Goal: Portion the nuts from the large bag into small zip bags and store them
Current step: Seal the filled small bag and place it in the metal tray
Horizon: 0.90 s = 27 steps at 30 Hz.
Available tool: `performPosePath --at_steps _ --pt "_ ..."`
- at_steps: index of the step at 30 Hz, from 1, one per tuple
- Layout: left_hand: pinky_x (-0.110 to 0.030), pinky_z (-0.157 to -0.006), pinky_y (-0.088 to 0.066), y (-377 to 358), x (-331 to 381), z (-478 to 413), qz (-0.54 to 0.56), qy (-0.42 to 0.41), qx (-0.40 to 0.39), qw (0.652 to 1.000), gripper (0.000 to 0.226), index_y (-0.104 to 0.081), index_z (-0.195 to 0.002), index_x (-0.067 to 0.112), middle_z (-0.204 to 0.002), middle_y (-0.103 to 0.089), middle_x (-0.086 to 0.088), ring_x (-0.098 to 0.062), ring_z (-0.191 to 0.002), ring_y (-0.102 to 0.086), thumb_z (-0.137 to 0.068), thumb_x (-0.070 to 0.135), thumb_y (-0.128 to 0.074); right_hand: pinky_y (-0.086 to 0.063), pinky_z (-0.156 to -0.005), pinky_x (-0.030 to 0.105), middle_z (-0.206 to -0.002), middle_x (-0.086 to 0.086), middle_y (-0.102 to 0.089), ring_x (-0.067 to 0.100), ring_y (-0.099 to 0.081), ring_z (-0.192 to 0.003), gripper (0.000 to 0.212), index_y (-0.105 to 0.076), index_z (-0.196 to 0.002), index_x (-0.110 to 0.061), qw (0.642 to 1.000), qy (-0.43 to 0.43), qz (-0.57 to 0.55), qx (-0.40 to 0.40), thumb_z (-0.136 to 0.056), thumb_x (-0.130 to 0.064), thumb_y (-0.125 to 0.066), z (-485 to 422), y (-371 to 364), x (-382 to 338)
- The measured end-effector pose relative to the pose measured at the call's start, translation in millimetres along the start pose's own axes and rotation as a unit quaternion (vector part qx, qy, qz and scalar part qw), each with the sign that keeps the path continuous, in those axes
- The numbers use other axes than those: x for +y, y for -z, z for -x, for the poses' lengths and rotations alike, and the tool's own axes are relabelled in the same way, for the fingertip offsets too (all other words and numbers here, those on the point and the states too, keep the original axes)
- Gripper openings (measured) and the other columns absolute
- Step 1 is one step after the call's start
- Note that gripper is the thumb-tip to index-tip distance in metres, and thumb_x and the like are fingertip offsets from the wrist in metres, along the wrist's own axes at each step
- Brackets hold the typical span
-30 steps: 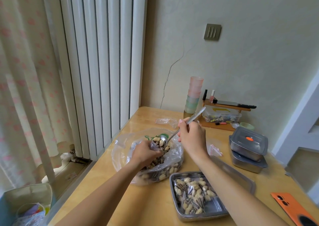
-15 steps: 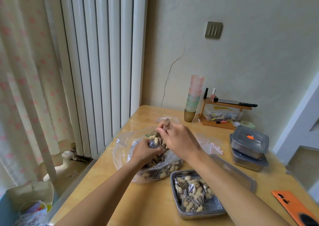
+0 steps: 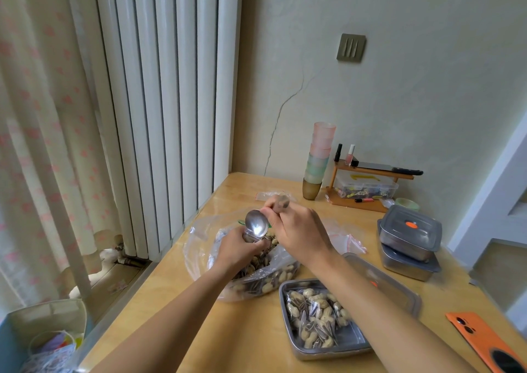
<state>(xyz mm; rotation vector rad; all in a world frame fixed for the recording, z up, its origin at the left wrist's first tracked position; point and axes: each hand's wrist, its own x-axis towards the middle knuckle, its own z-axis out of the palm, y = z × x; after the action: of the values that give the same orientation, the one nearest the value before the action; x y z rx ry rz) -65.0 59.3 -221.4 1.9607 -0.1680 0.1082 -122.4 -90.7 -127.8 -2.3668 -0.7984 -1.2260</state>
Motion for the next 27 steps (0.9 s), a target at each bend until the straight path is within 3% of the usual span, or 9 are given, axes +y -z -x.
performPosePath --at_steps 5,7,10,14,16,19,21,24,27 --pt "-0.033 -0.054 -0.047 1 2 2 0.021 -0.007 -0.002 1.000 0.028 -0.065 -0.086 0.014 -0.063 -0.064 0.004 -0.013 -0.054 -0.057 -0.078 0.032 -0.084 -0.037 -0.056 0.017 -0.070 -0.007 -0.056 0.008 -0.047 -0.057 0.029 -0.065 -0.091 -0.011 0.998 -0.040 -0.051 -0.013 -0.108 -0.029 -0.049 -3 -1 3" --pt "-0.030 -0.052 -0.048 3 -1 2 0.042 -0.002 -0.006 0.999 0.031 -0.065 -0.093 0.014 -0.068 -0.069 0.004 -0.009 -0.053 -0.061 -0.079 0.032 -0.085 -0.039 -0.054 0.015 -0.070 -0.009 -0.059 0.006 -0.053 -0.057 0.027 -0.068 -0.089 -0.010 0.994 -0.094 -0.058 0.019 -0.108 -0.022 -0.053 -3 -1 6" --pt "-0.029 -0.055 -0.049 9 -6 7 0.121 0.014 -0.022 0.992 0.035 -0.062 -0.101 0.011 -0.074 -0.072 -0.004 -0.008 -0.053 -0.063 -0.083 0.028 -0.086 -0.049 -0.055 0.023 -0.070 -0.003 -0.068 0.011 -0.065 -0.060 0.033 -0.070 -0.083 -0.009 0.967 -0.228 -0.066 0.088 -0.108 -0.022 -0.053 2 -4 19" --pt "-0.032 -0.055 -0.046 18 -17 10 0.201 0.003 -0.045 0.978 0.035 -0.062 -0.102 0.006 -0.069 -0.065 -0.004 -0.014 -0.056 -0.060 -0.083 0.021 -0.087 -0.053 -0.059 0.033 -0.065 -0.002 -0.065 0.013 -0.065 -0.060 0.042 -0.064 -0.074 -0.013 0.933 -0.350 -0.052 0.073 -0.109 -0.031 -0.049 18 -15 35" --pt "-0.034 -0.057 -0.050 21 -18 12 0.184 -0.008 -0.049 0.982 0.036 -0.063 -0.102 0.009 -0.074 -0.069 -0.006 -0.016 -0.062 -0.064 -0.082 0.027 -0.087 -0.051 -0.056 0.032 -0.064 -0.001 -0.063 0.014 -0.064 -0.059 0.040 -0.063 -0.076 -0.013 0.935 -0.347 -0.054 0.049 -0.109 -0.030 -0.048 27 -19 37" --pt "-0.035 -0.062 -0.054 23 -21 11 0.142 -0.021 -0.027 0.989 0.034 -0.067 -0.098 0.017 -0.080 -0.072 -0.003 -0.015 -0.068 -0.066 -0.080 0.037 -0.087 -0.038 -0.051 0.014 -0.063 -0.008 -0.055 0.005 -0.055 -0.056 0.033 -0.065 -0.082 -0.011 0.958 -0.280 -0.062 -0.031 -0.109 -0.023 -0.049 33 -23 33" --pt "-0.040 -0.065 -0.055 25 -20 8 0.161 -0.013 -0.013 0.987 0.034 -0.066 -0.098 0.018 -0.077 -0.073 -0.005 -0.018 -0.067 -0.067 -0.081 0.039 -0.086 -0.036 -0.055 0.010 -0.066 -0.010 -0.052 0.002 -0.049 -0.058 0.030 -0.067 -0.087 -0.009 0.965 -0.236 -0.060 -0.097 -0.108 -0.022 -0.051 33 -27 31" --pt "-0.043 -0.067 -0.057 31 -15 4 0.179 -0.020 -0.009 0.984 0.038 -0.066 -0.095 0.020 -0.077 -0.073 -0.008 -0.023 -0.069 -0.066 -0.078 0.047 -0.086 -0.037 -0.061 0.019 -0.074 -0.006 -0.057 0.013 -0.054 -0.064 0.027 -0.067 -0.091 -0.012 0.975 -0.177 -0.050 -0.128 -0.108 -0.025 -0.051 32 -31 27" --pt "-0.040 -0.065 -0.056 32 -13 2 0.175 -0.024 0.000 0.984 0.030 -0.065 -0.097 0.016 -0.076 -0.075 -0.003 -0.019 -0.068 -0.068 -0.085 0.035 -0.084 -0.042 -0.061 0.032 -0.073 -0.003 -0.060 0.019 -0.057 -0.065 0.028 -0.065 -0.089 -0.013 0.978 -0.156 -0.042 -0.132 -0.108 -0.027 -0.050 29 -29 24"
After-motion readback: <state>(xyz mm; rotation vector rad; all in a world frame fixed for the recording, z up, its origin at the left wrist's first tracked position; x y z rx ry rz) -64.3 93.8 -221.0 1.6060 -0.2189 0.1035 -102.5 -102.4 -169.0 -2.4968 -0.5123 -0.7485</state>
